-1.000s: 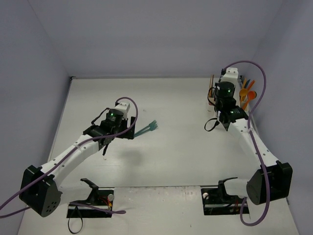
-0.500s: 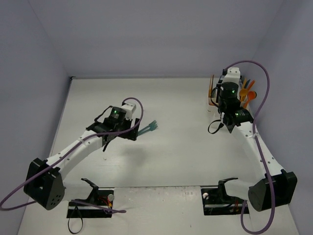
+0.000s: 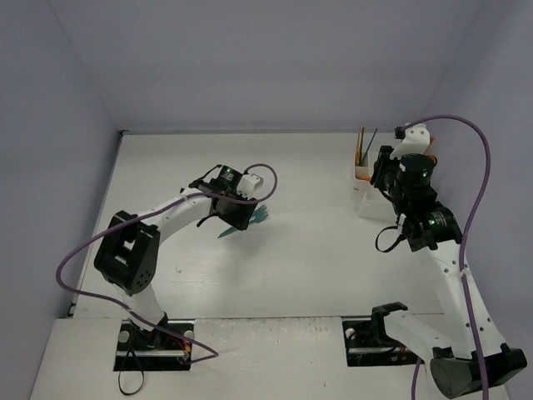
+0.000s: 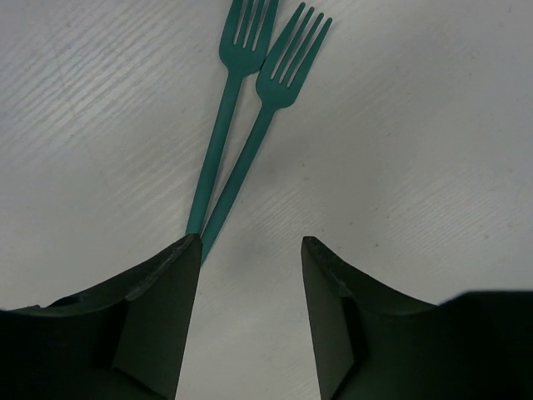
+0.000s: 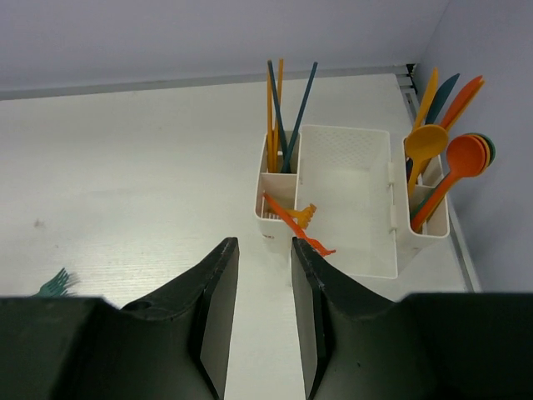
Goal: Sort the eating utensils into containers
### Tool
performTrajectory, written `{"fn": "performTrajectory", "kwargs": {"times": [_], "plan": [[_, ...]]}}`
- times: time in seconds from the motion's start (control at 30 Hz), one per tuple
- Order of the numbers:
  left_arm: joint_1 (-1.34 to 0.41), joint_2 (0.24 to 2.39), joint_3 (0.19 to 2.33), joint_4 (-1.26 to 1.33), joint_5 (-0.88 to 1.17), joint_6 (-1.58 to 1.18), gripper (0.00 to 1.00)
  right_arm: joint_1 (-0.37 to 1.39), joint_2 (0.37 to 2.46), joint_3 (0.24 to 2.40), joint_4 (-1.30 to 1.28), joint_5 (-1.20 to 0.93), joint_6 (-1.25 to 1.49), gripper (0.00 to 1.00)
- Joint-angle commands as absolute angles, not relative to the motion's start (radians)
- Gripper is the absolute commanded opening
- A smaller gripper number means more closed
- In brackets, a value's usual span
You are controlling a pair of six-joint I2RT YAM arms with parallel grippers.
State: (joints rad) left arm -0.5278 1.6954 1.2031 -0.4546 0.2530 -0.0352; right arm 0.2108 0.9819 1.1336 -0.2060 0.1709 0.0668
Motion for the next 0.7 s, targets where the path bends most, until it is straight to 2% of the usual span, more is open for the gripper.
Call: {"fn": "performTrajectory", "kwargs": {"times": [0.0,0.67], "plan": [[-0.532,1.742,1.277,-0.458,0.317,-0.005,0.43,0.21,0.935,1.11,-0.206,0.12,0.105,0.29],[-0.574,1.884,1.361,-0.444,0.275,0.003,0.43,0.212,0.909,1.058,-0.221,0.057,0.142,0.3]]}}
